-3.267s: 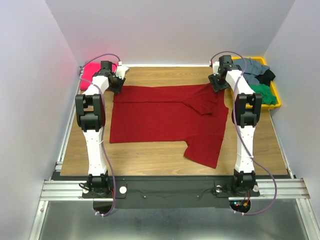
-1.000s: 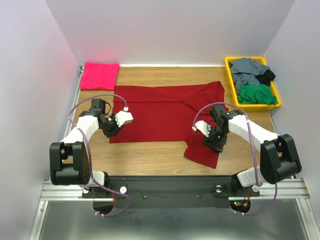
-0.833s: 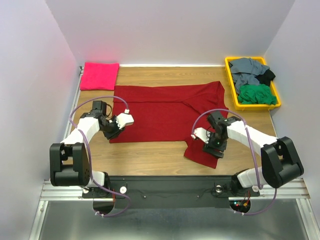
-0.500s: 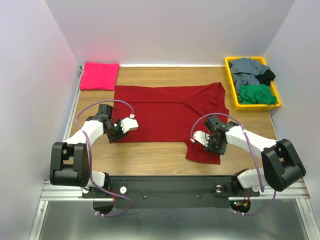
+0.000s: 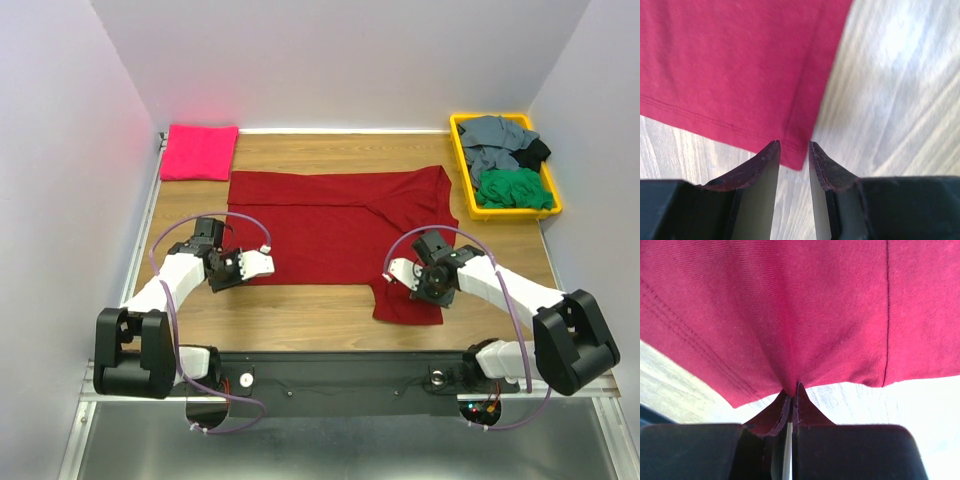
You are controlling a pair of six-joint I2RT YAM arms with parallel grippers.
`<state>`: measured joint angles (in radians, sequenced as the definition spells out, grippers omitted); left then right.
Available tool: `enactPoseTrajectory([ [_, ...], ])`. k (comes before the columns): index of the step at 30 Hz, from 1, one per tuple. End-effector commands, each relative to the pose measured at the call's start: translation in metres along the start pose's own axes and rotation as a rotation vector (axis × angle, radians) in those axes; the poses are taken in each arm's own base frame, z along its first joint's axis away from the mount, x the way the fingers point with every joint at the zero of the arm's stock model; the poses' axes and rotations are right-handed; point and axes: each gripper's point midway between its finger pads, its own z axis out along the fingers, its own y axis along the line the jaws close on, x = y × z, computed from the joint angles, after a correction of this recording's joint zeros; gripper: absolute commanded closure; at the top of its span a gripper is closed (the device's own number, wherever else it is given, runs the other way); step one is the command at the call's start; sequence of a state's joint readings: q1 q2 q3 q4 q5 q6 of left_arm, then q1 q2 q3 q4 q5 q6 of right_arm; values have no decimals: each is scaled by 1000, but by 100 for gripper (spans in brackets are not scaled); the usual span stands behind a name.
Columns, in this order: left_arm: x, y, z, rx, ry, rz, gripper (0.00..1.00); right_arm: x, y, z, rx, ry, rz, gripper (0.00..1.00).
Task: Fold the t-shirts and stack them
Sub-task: Fold the tshirt
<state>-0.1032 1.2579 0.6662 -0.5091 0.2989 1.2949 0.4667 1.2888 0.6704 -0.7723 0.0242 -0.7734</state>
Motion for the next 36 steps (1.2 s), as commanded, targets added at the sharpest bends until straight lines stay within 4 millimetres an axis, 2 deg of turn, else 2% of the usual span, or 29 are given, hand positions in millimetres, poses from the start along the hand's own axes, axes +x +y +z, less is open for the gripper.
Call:
enactPoseTrajectory([
  [1,16,-15,-4,40,62,47,60,-2,4,-8,-12,-17,12,99],
  [7,28,-16,12,44,95,28,60,-9,6,-13,-34,-45,19,100],
  [10,27,-16,16,62,91,20,65,-11,5,-17,-34,-52,27,99],
  [11,25,-17,16,69,82,20,74,-14,4,-21,-30,-65,28,99],
  [14,15,-12,8,67,46,25,92,-21,1,-34,-16,-105,38,99],
  [17,10,-13,1,84,28,21,100,-27,-3,-46,12,-143,51,99],
  [19,7,-6,-5,80,11,12,100,-31,-7,-56,36,-173,51,99],
  [20,7,-10,-7,100,8,6,100,-33,-8,-59,43,-181,54,99],
  [29,-6,23,-36,94,-68,-50,100,-48,-28,-84,101,-240,83,99],
  [36,-21,46,-44,75,-129,-78,100,-64,-70,-111,160,-303,139,99],
])
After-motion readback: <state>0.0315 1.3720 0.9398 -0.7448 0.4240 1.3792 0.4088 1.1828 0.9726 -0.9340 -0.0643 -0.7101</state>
